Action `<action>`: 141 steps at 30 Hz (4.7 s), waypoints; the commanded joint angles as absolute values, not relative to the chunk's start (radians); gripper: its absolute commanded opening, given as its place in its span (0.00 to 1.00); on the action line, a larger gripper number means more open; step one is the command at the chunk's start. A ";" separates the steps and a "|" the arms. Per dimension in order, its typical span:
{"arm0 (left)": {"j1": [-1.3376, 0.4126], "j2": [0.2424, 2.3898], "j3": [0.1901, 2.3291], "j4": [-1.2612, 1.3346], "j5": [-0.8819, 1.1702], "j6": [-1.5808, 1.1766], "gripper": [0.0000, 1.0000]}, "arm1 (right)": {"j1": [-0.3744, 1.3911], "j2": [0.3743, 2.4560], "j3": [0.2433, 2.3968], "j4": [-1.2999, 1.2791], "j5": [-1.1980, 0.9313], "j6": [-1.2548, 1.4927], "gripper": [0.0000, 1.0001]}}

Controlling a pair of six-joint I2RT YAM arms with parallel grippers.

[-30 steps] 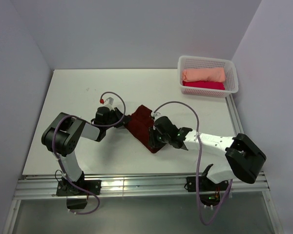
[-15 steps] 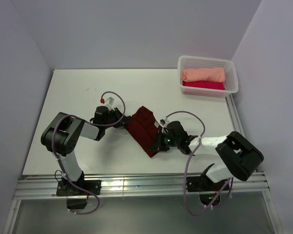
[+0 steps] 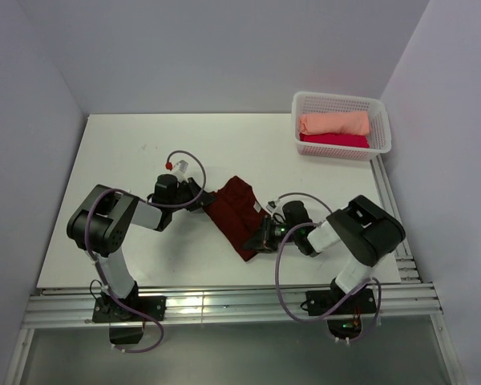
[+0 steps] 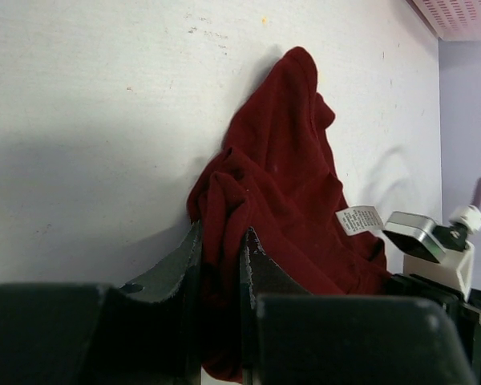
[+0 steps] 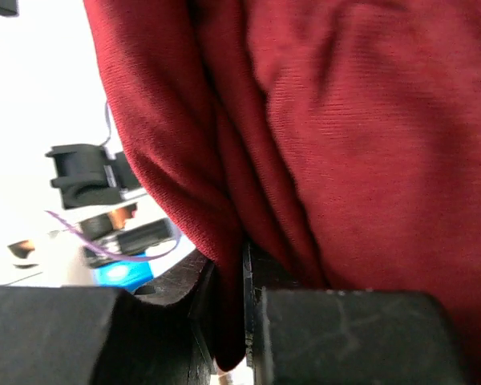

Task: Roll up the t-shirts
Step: Roll the tshirt

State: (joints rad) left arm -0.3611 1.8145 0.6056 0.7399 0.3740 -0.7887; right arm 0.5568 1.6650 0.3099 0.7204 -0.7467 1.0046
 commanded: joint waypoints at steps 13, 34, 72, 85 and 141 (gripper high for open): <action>-0.333 1.806 0.600 0.775 0.339 -0.713 0.00 | 0.543 2.010 0.167 1.152 -0.919 1.275 0.16; -0.357 1.798 0.612 0.738 0.305 -0.690 0.00 | 0.546 1.214 0.347 -0.026 -0.382 0.815 0.43; -0.383 1.802 0.693 0.565 0.362 -0.712 0.00 | 1.227 1.538 1.120 -0.429 0.524 0.407 0.98; -0.383 1.761 0.730 0.460 0.420 -0.738 0.00 | 1.299 1.851 1.235 -0.402 0.790 0.285 0.92; -0.347 1.747 0.812 0.288 0.555 -0.732 0.00 | 1.290 2.169 1.299 -0.532 1.103 0.347 0.36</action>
State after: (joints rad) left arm -0.3485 1.7931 0.8093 0.2821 0.5152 -0.7303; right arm 1.3071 2.1986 1.3396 -0.5556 1.2045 0.3336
